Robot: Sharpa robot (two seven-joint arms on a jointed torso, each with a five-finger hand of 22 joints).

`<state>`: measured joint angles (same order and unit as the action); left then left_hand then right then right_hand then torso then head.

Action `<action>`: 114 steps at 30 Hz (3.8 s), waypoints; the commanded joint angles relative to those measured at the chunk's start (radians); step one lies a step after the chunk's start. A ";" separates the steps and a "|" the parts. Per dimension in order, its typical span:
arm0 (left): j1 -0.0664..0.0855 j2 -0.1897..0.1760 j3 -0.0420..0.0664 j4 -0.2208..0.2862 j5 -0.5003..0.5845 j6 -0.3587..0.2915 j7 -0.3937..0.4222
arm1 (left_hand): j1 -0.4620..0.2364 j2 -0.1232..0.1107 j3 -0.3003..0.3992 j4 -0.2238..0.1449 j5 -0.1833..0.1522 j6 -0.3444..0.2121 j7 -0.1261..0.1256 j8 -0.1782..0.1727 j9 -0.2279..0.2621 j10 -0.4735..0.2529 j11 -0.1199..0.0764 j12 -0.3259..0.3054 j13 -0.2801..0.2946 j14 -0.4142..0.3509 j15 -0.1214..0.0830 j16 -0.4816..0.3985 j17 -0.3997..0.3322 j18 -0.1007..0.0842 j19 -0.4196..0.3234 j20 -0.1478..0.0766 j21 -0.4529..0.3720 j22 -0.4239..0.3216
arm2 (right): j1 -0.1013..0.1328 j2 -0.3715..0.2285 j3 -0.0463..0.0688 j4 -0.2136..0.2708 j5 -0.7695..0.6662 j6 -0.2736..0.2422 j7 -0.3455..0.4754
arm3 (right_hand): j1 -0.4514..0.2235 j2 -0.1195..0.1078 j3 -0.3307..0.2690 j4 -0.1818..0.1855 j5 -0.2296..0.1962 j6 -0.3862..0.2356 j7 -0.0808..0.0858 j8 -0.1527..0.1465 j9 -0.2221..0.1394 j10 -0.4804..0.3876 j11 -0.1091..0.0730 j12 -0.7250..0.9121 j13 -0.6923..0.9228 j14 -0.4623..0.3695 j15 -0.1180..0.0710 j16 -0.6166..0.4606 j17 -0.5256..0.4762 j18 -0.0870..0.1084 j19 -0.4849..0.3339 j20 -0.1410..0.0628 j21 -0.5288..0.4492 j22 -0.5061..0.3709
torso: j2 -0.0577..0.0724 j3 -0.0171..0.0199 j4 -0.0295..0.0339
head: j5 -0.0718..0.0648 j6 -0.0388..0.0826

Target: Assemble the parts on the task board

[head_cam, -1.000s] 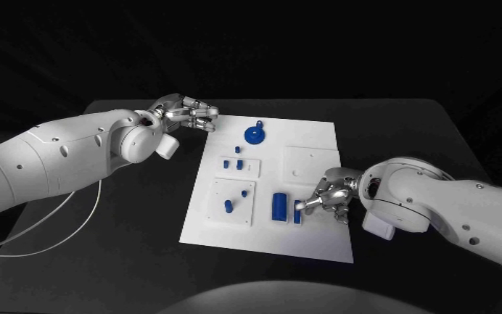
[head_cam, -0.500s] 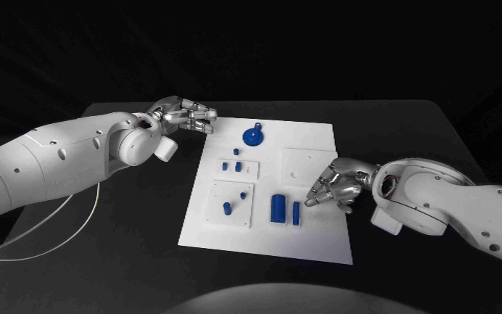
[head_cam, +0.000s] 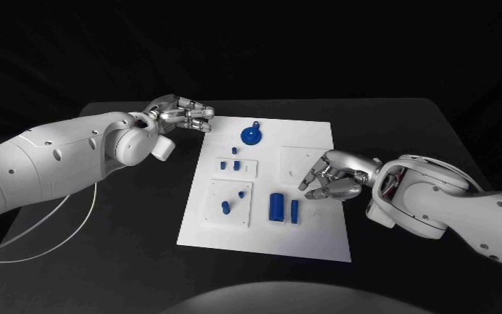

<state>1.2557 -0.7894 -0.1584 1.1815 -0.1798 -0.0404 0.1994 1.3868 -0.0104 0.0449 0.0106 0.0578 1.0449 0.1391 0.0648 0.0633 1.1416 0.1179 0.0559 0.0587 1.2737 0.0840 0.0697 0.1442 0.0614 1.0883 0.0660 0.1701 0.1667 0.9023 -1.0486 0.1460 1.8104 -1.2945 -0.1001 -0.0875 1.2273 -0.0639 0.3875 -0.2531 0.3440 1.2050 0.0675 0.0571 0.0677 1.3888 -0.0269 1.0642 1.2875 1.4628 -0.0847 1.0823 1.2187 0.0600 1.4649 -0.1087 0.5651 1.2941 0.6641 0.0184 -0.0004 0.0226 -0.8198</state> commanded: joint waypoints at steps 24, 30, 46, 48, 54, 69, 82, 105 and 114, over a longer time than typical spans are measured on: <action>-0.001 -0.003 0.000 0.005 -0.001 0.001 0.021 | 0.005 0.007 0.001 -0.001 0.000 -0.006 -0.001 -0.002 0.000 0.001 -0.001 0.005 0.001 -0.004 -0.003 -0.005 0.001 -0.005 0.006 0.000 0.005 -0.001 | -0.043 0.043 -0.001 -0.023 -0.232 -0.053 0.006 | -0.021 -0.030 0.053 0.099 -0.065 0.024 -0.010 0.006 -0.001 0.013 -0.004 0.002 0.004 0.006 0.002 0.007 -0.010 0.010 0.048 0.004 -0.012 0.007 | 0.001 0.0006 0.0003 | -0.001 -0.003; -0.001 -0.002 0.000 0.003 -0.001 0.002 0.020 | 0.003 0.006 0.002 0.000 0.000 -0.006 -0.001 -0.002 0.000 0.001 -0.001 0.005 0.001 -0.005 -0.002 -0.005 0.001 -0.005 0.005 -0.001 0.006 -0.002 | -0.047 0.052 -0.001 -0.031 -0.235 -0.039 -0.002 | -0.019 -0.032 0.036 0.111 -0.061 0.027 -0.012 0.006 -0.001 0.013 -0.006 0.000 0.004 0.005 0.001 0.007 -0.013 0.009 0.048 0.004 -0.013 0.006 | 0.000 -0.0001 0.0001 | 0.001 -0.006; -0.001 -0.003 0.000 0.002 -0.001 0.004 0.014 | 0.003 0.006 0.002 0.000 0.000 -0.006 -0.001 -0.002 0.000 0.001 -0.001 0.005 0.001 -0.005 -0.002 -0.005 0.001 -0.005 0.005 -0.001 0.006 -0.002 | -0.059 0.066 -0.002 -0.036 -0.235 -0.003 -0.002 | -0.015 -0.023 0.023 0.116 -0.076 0.041 -0.017 0.006 0.000 0.014 -0.008 0.000 0.004 0.005 0.000 0.008 -0.013 0.007 0.048 0.003 -0.014 0.005 | 0.000 0.0006 0.0002 | 0.004 -0.010; -0.001 -0.003 0.000 0.002 -0.001 0.004 0.013 | 0.003 0.006 0.002 0.000 0.000 -0.006 -0.001 -0.002 0.000 0.001 -0.001 0.005 0.001 -0.005 -0.002 -0.005 0.001 -0.005 0.005 -0.001 0.006 -0.002 | -0.060 0.067 -0.002 -0.035 -0.235 -0.002 0.000 | -0.015 -0.023 0.023 0.116 -0.078 0.043 -0.018 0.007 0.000 0.014 -0.009 0.000 0.004 0.005 0.000 0.008 -0.013 0.007 0.048 0.003 -0.014 0.005 | 0.000 0.0008 -0.0002 | 0.004 -0.011; -0.001 -0.003 0.000 0.002 -0.001 0.006 0.010 | 0.002 0.007 0.002 0.001 0.000 -0.006 -0.001 -0.002 0.000 0.000 0.000 0.005 0.002 -0.006 -0.002 -0.005 0.001 -0.005 0.004 0.000 0.008 -0.003 | -0.061 0.068 -0.002 -0.033 -0.228 0.002 0.005 | -0.015 -0.017 0.021 0.114 -0.081 0.054 -0.021 0.007 0.000 0.014 -0.011 0.000 0.004 0.005 -0.001 0.007 -0.015 0.005 0.048 0.002 -0.014 0.005 | 0.000 0.0004 -0.0003 | 0.004 -0.014; -0.001 -0.003 -0.001 0.000 -0.002 0.009 0.004 | 0.002 0.007 0.001 0.002 0.000 -0.007 -0.001 -0.002 0.000 -0.001 0.000 0.005 0.002 -0.007 -0.001 -0.005 0.001 -0.005 0.003 0.000 0.008 -0.004 | -0.062 0.070 -0.002 -0.032 -0.234 0.001 -0.008 | -0.013 -0.006 0.018 0.092 -0.123 0.080 -0.028 0.006 0.001 0.017 -0.017 -0.006 0.000 0.005 -0.004 0.007 -0.015 0.000 0.048 -0.002 -0.012 0.005 | 0.000 -0.0001 0.0001 | 0.001 -0.014; -0.001 -0.004 -0.001 0.000 -0.002 0.008 0.003 | 0.002 0.007 0.001 0.002 0.000 -0.007 -0.001 -0.002 0.000 -0.001 0.000 0.005 0.002 -0.007 -0.001 -0.005 0.001 -0.005 0.003 0.000 0.008 -0.004 | -0.062 0.071 -0.002 -0.034 -0.244 -0.088 -0.018 | -0.011 -0.020 0.002 0.124 -0.197 0.070 -0.032 0.006 -0.001 0.015 -0.018 -0.018 -0.007 0.005 -0.007 -0.001 -0.021 0.001 0.049 -0.005 -0.018 0.000 | 0.000 0.0005 -0.0001 | 0.003 -0.008; -0.001 -0.004 -0.002 0.000 -0.003 0.007 0.003 | 0.002 0.007 0.001 0.002 0.000 -0.007 -0.001 -0.002 0.000 -0.001 0.000 0.005 0.002 -0.007 -0.001 -0.005 0.001 -0.005 0.003 0.000 0.008 -0.004 | -0.063 0.069 -0.002 -0.026 -0.207 -0.079 0.011 | 0.011 -0.028 -0.037 0.160 -0.165 0.071 -0.033 0.006 -0.001 0.017 -0.018 -0.013 -0.004 0.005 -0.008 0.001 -0.019 0.001 0.048 -0.005 -0.011 -0.006 | 0.000 -0.0004 0.0001 | 0.002 -0.013; -0.001 -0.005 -0.002 0.001 -0.003 0.008 0.003 | 0.002 0.007 0.001 0.002 0.000 -0.007 -0.001 -0.002 0.000 -0.001 0.000 0.005 0.002 -0.007 -0.001 -0.005 0.001 -0.005 0.003 0.000 0.008 -0.004 | -0.077 0.080 -0.002 -0.035 -0.222 -0.044 0.002 | 0.014 -0.008 0.010 0.113 -0.182 0.081 -0.029 0.007 0.001 0.017 -0.017 -0.013 -0.003 0.005 -0.006 0.001 -0.019 0.000 0.048 -0.004 -0.009 -0.004 | 0.000 0.0002 0.0008 | 0.004 -0.013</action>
<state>1.2557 -0.7949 -0.1608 1.1804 -0.1813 -0.0400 0.1966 1.3868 -0.0105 0.0449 0.0106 0.0578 1.0449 0.1391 0.0649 0.0634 1.1416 0.1179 0.0559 0.0587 1.2737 0.0840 0.0697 0.1441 0.0614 1.0883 0.0660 0.1740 0.1643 0.8279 -0.9701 0.1452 1.7761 -1.5068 -0.1824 -0.0889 1.2399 -0.0790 0.3979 -0.1371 0.1628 1.2791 0.0360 0.0606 0.0679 1.4027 -0.0411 1.0524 1.2830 1.4654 -0.0873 1.0862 1.1992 0.0602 1.4648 -0.1088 0.5535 1.2891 0.6646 0.0184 0.0002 0.0257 -0.8329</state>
